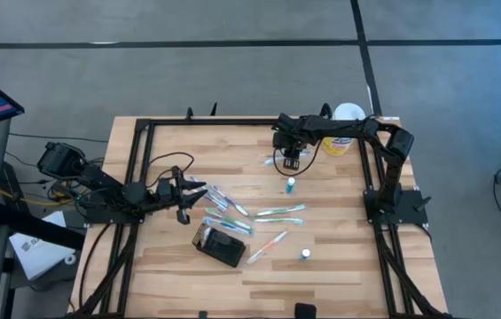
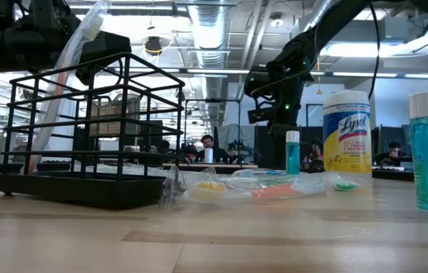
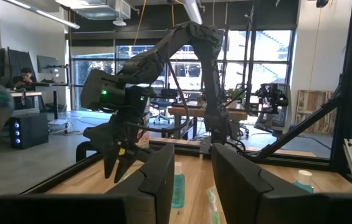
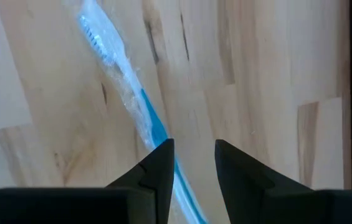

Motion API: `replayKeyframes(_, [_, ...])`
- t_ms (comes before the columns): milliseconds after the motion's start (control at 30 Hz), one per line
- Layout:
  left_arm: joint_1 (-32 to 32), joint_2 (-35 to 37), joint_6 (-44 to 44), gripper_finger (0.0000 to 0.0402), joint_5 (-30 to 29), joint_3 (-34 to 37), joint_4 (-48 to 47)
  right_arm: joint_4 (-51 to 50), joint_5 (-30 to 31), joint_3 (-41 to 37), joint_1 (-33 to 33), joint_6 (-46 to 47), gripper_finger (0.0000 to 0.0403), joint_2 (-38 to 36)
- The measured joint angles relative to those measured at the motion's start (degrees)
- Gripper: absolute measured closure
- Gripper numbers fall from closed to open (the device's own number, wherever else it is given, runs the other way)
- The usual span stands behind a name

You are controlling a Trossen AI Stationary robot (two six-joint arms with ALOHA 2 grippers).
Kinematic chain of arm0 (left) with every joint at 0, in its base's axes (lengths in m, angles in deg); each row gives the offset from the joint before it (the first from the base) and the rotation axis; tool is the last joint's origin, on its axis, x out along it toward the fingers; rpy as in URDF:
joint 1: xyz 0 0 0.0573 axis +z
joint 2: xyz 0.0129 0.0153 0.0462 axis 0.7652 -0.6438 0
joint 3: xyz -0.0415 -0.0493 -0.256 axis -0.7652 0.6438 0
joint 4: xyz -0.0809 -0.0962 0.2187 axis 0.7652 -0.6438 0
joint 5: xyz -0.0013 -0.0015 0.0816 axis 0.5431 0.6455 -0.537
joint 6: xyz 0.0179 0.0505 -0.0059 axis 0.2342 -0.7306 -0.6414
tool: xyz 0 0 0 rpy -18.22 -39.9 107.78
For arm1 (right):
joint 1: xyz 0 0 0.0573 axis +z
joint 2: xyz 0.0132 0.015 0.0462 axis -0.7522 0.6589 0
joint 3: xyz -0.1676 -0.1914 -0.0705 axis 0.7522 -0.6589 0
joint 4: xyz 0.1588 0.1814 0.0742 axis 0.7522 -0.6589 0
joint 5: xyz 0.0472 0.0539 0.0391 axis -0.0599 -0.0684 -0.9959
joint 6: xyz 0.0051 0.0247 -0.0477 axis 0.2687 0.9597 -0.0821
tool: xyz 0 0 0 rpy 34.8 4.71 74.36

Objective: Pick & Place toothbrushing station
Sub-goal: Put the blue toothbrush into the mesh organizer

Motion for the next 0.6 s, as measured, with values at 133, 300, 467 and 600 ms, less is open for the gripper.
replayKeyframes(133, [0.0,0.0,0.01,0.0298,0.0,0.0,0.0,0.35,-0.15,-1.18,0.0,0.0,0.0296,0.0])
replayKeyframes(300, [0.0,0.0,0.01,0.0298,0.0,0.0,0.0,0.58,-0.16,-1.92,0.0,0.02,0.0296,0.0])
replayKeyframes(467, [0.0,0.0,0.02,0.0298,0.0,0.0,0.0,1.55,-0.17,-1.92,-0.09,0.01,0.0296,0.0])
replayKeyframes(600, [0.0,0.0,0.02,0.0298,0.0,0.0,0.0,1.9,-0.2,-1.92,-0.09,0.02,0.0296,0.0])
